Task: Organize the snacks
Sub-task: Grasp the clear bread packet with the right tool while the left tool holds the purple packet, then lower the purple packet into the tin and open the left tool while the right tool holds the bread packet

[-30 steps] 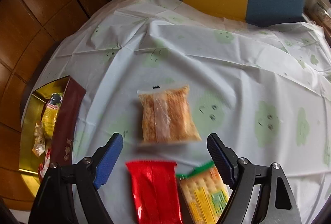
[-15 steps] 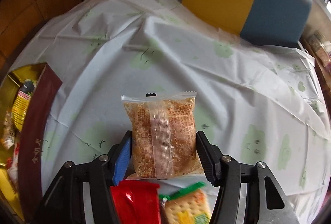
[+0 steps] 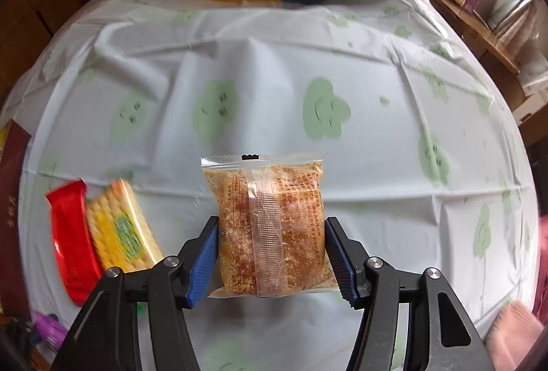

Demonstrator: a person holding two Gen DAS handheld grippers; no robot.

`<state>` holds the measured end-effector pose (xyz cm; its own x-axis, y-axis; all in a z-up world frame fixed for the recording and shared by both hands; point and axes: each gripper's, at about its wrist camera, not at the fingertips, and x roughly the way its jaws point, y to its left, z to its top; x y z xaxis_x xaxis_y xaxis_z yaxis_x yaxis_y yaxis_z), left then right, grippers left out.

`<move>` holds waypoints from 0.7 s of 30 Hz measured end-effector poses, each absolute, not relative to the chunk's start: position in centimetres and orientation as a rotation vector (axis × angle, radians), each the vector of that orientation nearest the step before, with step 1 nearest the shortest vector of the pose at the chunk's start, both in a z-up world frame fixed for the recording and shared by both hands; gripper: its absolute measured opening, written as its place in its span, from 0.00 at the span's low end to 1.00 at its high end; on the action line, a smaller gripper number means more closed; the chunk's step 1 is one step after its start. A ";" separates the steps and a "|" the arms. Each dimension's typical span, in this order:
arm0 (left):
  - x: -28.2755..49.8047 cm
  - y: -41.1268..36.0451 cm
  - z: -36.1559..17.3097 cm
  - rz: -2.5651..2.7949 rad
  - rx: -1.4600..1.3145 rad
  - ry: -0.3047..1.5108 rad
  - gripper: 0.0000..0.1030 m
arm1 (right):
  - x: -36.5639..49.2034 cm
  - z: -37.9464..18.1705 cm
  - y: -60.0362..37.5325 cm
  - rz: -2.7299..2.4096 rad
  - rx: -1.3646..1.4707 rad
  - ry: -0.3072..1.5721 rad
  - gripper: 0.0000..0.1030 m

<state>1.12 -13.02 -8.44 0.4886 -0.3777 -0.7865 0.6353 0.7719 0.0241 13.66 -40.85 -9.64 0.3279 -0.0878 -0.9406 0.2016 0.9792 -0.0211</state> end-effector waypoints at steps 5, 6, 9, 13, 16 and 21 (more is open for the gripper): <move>1.1 -13.4 -7.8 -0.627 0.340 0.893 0.39 | 13.8 -10.2 -40.6 -0.166 0.106 1.229 0.59; 0.8 -13.3 -7.4 -0.635 0.335 0.887 0.39 | 13.8 -10.1 -40.4 -0.167 0.085 1.226 0.59; -0.3 -12.9 -5.7 -0.661 0.328 0.840 0.39 | 13.8 -10.1 -40.5 -0.163 0.093 1.225 0.59; -0.8 -11.6 -2.8 -0.670 0.284 0.790 0.39 | 13.4 -10.0 -40.4 -0.166 0.079 1.221 0.59; -0.1 -9.5 -0.5 -0.640 0.213 0.768 0.39 | 13.1 -10.0 -39.8 -0.167 0.066 1.220 0.59; 2.7 -3.7 1.9 -0.500 0.059 0.787 0.39 | 13.2 -10.3 -39.1 -0.171 0.048 1.218 0.59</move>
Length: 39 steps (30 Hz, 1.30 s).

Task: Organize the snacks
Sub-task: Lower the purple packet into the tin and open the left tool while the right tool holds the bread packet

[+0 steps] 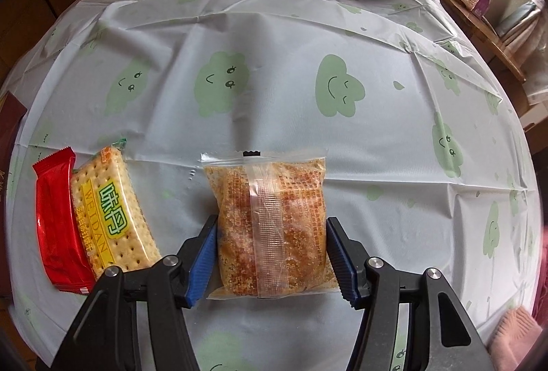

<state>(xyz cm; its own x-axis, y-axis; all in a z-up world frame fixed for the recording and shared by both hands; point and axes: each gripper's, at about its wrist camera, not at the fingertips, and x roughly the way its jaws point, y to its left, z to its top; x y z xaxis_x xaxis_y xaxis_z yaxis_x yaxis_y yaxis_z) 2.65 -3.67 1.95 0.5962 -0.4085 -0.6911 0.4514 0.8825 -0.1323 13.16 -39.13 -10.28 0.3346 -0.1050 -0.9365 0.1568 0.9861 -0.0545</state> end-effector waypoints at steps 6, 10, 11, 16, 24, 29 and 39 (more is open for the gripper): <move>6.9 5.0 0.1 -0.271 -0.133 0.907 0.39 | 13.4 -10.7 -38.6 -0.169 0.041 1.221 0.59; 8.9 10.1 -2.2 -0.138 -0.254 1.003 0.39 | 13.5 -10.6 -38.6 -0.167 0.030 1.221 0.59; 9.1 11.2 -2.7 -0.105 -0.269 1.021 0.39 | 13.6 -10.7 -38.5 -0.166 0.028 1.221 0.59; 9.6 13.3 -4.6 -0.038 -0.271 1.079 0.39 | 13.6 -10.7 -38.2 -0.170 0.016 1.220 0.59; 9.7 14.2 -7.4 -0.013 -0.275 1.155 0.40 | 13.5 -10.6 -38.0 -0.173 0.012 1.218 0.59; 9.8 14.2 -7.5 -0.015 -0.267 1.168 0.43 | 13.5 -10.5 -38.0 -0.175 0.011 1.217 0.59; 9.7 13.9 -6.9 0.006 -0.234 1.148 0.59 | 13.4 -10.4 -37.7 -0.180 0.002 1.215 0.59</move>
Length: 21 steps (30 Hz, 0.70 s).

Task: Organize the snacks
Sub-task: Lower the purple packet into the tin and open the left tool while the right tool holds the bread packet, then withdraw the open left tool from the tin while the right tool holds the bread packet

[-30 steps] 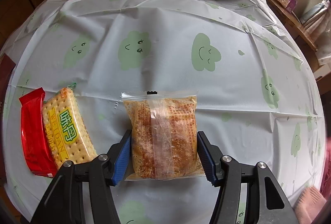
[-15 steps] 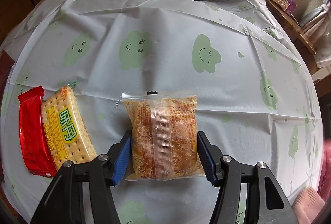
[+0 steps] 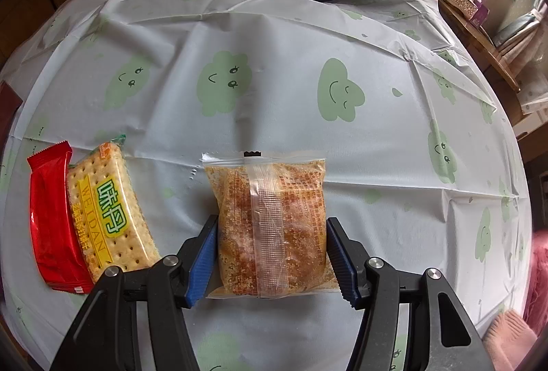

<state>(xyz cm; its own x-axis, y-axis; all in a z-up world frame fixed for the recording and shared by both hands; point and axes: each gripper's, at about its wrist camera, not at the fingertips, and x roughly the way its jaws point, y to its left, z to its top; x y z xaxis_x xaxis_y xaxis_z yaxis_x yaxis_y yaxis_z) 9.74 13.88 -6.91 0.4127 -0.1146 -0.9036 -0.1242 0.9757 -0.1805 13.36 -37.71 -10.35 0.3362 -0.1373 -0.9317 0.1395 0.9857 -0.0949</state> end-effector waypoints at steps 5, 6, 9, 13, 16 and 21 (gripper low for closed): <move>8.3 13.6 -4.6 0.055 -0.191 1.052 0.59 | 13.3 -10.2 -37.7 -0.181 0.000 1.214 0.59; 8.0 13.3 -4.0 0.063 -0.175 1.027 0.59 | 13.3 -10.2 -37.7 -0.181 0.000 1.214 0.59; 6.9 12.4 -2.5 0.068 -0.128 0.955 0.59 | 13.3 -10.2 -37.4 -0.184 -0.013 1.210 0.59; 5.7 10.6 -1.3 0.069 -0.063 0.890 0.59 | 13.2 -10.1 -37.2 -0.185 -0.029 1.207 0.59; 5.5 9.7 -0.7 0.075 -0.025 0.848 0.59 | 13.2 -10.1 -37.1 -0.184 -0.032 1.207 0.59; 4.7 8.1 0.0 0.071 0.011 0.808 0.59 | 13.0 -9.8 -36.9 -0.187 -0.038 1.206 0.59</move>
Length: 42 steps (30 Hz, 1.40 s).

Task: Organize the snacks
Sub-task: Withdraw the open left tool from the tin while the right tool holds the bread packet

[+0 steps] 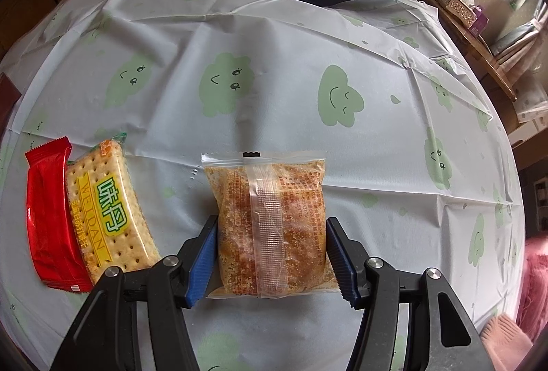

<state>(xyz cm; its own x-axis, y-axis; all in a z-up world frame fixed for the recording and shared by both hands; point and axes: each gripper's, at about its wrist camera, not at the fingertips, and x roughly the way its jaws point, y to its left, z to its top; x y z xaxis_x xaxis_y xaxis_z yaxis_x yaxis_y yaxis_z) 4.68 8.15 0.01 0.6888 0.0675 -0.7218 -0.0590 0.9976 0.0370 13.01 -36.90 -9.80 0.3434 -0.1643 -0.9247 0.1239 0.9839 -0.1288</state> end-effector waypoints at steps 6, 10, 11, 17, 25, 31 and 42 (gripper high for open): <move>4.4 7.4 0.0 0.059 0.017 0.809 0.59 | 12.9 -9.7 -36.6 -0.186 -0.043 1.206 0.59; 4.3 7.2 -0.2 0.056 0.019 0.812 0.59 | 13.0 -9.8 -36.9 -0.180 -0.034 1.207 0.59; 4.3 7.1 -0.2 0.056 0.020 0.811 0.59 | 13.0 -9.8 -37.0 -0.180 -0.036 1.207 0.59; 4.1 7.0 -0.3 0.057 0.022 0.810 0.59 | 13.1 -9.9 -37.1 -0.180 -0.035 1.207 0.59; 3.9 7.2 -0.3 0.058 0.017 0.807 0.59 | 12.9 -10.0 -37.1 -0.178 -0.042 1.203 0.59; 3.8 7.6 -0.1 0.063 0.000 0.802 0.59 | 12.8 -9.9 -36.6 -0.187 -0.045 1.198 0.59; 3.5 8.5 -0.3 0.078 -0.014 0.800 0.59 | 12.7 -9.9 -36.9 -0.185 -0.043 1.195 0.59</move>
<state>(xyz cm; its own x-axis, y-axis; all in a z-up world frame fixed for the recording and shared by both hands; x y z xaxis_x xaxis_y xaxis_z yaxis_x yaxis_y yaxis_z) 3.45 8.50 -0.33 0.6943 0.0643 -0.7168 -0.0748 0.9971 0.0170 12.72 -36.93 -9.90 0.3536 -0.1654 -0.9207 0.1203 0.9841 -0.1306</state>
